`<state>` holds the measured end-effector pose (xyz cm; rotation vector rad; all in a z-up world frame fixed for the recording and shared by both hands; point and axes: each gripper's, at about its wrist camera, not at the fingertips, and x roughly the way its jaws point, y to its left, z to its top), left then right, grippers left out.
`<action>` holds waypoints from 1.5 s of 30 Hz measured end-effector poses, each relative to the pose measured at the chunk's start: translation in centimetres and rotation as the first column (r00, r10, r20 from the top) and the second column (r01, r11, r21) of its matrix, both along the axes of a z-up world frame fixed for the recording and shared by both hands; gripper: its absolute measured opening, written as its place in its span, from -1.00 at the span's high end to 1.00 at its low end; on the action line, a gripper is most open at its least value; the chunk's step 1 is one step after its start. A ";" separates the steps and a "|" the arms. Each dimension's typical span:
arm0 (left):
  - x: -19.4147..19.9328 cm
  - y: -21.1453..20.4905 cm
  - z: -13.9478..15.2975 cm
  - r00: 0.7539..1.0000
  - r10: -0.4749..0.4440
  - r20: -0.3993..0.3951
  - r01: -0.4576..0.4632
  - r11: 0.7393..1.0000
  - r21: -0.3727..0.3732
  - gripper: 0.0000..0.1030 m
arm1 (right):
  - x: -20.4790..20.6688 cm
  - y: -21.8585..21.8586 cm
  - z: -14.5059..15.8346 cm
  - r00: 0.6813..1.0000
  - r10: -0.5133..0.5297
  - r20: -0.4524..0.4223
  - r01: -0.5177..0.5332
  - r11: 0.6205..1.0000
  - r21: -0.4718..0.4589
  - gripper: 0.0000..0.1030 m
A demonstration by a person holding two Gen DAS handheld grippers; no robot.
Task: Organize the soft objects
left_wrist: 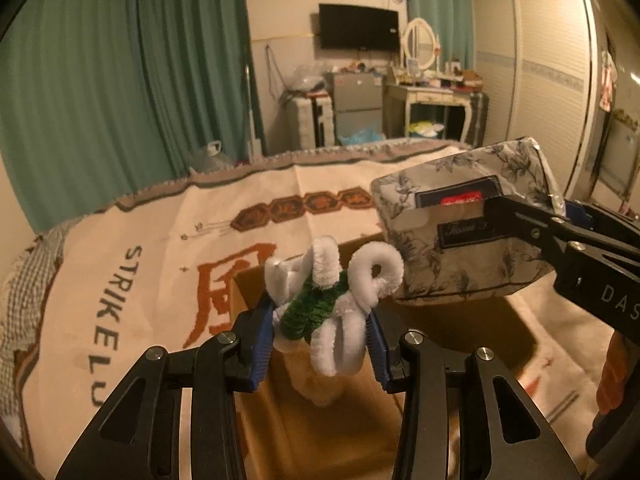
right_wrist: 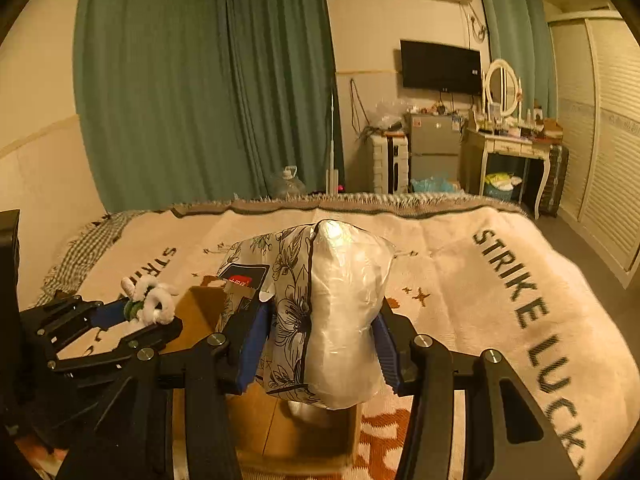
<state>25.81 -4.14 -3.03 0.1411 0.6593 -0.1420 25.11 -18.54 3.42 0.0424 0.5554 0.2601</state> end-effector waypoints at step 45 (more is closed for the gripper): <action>-21.3 2.1 5.6 0.970 0.140 0.200 -0.130 0.990 -0.061 -0.83 | -23.2 -0.4 3.4 0.997 0.057 0.043 -0.050 0.986 -0.160 -1.00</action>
